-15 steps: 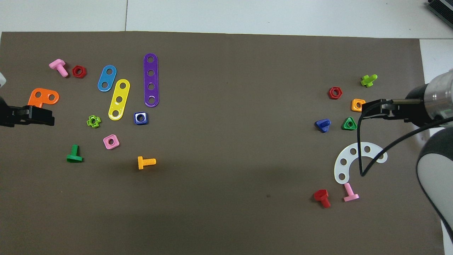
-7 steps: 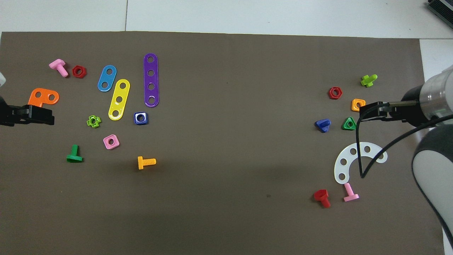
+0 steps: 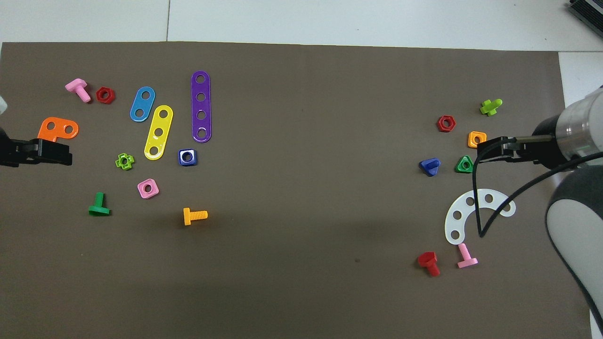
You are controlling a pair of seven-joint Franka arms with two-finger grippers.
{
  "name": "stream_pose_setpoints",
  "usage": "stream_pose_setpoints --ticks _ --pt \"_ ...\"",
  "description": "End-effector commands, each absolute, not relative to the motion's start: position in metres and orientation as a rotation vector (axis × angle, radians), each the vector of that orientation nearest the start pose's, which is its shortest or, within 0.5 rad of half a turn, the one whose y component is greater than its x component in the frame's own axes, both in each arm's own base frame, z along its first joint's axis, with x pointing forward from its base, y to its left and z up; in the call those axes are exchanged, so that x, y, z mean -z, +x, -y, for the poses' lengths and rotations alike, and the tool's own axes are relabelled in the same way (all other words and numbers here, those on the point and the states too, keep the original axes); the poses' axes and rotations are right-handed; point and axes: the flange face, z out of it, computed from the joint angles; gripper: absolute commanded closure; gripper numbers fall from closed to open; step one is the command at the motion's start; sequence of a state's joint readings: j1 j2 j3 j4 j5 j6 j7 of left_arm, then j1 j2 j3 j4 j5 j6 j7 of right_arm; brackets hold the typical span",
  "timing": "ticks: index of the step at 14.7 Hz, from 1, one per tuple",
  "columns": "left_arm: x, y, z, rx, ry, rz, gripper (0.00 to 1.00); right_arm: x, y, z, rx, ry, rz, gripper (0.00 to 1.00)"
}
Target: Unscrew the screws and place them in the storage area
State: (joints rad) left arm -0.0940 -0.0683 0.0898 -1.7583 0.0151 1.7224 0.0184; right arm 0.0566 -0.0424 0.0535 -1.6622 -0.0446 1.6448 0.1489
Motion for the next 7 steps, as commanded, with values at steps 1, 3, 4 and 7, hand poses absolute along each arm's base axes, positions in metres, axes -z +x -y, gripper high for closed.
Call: stream_pose_setpoints --ticks 1,3,4,7 --pt "-0.588 0.5382 -0.0016 0.085 -3.106 -0.029 0.0 -0.6101 0.539 -0.0527 0.032 -3.172 -0.029 0.01" --pt "-0.5887 0.5383 -0.0033 0.088 -3.106 -0.027 0.0 -0.6095 0.539 -0.0532 0.031 -3.167 -0.029 0.01" --pt "-0.5887 0.5383 -0.0033 0.088 -3.106 -0.025 0.0 -0.6095 0.539 -0.0533 0.03 -3.158 -0.035 0.01" --pt "-0.5887 0.5383 -0.0025 0.088 -3.106 -0.024 0.0 -0.6083 0.5385 -0.0534 0.027 -3.157 -0.03 0.01"
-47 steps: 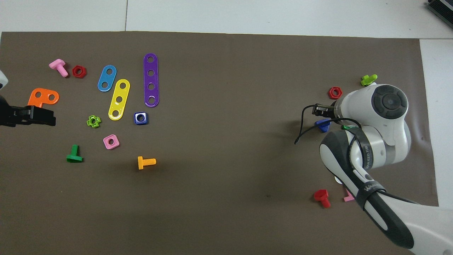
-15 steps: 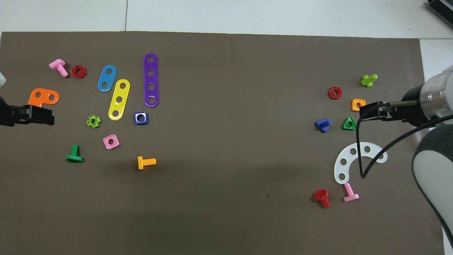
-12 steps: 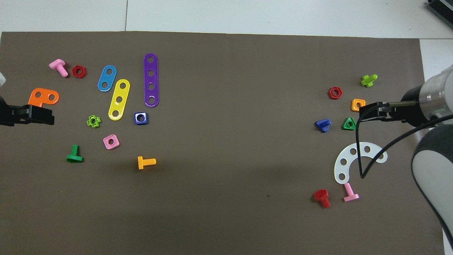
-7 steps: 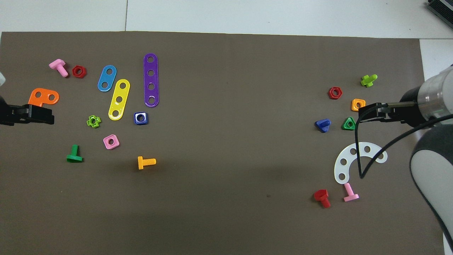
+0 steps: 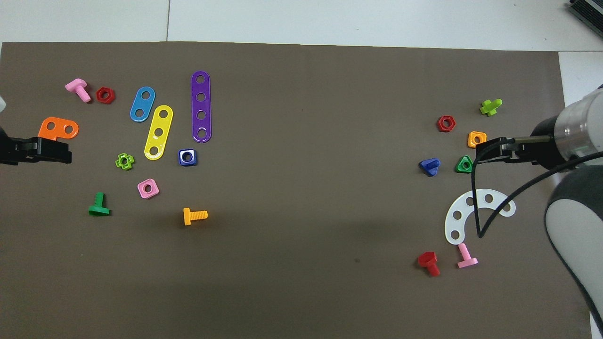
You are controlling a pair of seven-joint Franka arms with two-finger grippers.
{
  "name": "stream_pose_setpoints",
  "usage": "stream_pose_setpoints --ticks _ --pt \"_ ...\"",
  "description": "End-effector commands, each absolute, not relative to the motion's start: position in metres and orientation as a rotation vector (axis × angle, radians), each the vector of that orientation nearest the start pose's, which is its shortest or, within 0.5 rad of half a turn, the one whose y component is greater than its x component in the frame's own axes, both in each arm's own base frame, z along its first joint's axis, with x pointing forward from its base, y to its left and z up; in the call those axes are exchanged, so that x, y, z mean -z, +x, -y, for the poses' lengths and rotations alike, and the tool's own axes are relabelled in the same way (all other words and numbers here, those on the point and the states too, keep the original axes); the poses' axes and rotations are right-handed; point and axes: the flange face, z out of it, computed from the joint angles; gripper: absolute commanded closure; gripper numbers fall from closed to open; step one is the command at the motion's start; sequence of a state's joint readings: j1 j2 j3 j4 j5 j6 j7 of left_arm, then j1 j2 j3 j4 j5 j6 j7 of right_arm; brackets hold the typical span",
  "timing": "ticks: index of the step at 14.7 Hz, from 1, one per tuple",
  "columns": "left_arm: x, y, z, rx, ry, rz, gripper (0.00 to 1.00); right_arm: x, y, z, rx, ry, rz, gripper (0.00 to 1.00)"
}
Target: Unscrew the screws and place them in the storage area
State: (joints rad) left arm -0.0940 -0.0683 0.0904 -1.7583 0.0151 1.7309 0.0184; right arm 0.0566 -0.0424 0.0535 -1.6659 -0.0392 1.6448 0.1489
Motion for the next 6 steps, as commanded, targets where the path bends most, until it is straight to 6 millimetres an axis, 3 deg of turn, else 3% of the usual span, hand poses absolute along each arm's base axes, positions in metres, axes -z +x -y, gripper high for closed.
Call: stream_pose_setpoints --ticks 1,6 --pt "-0.5887 0.5383 -0.0025 0.088 -3.106 -0.024 0.0 -0.6083 0.5385 -0.0534 0.027 -3.157 -0.03 0.01" --pt "-0.5886 0.5382 -0.0025 0.085 -3.106 -0.022 0.0 -0.6082 0.5393 -0.0535 0.036 -3.156 -0.03 0.01"
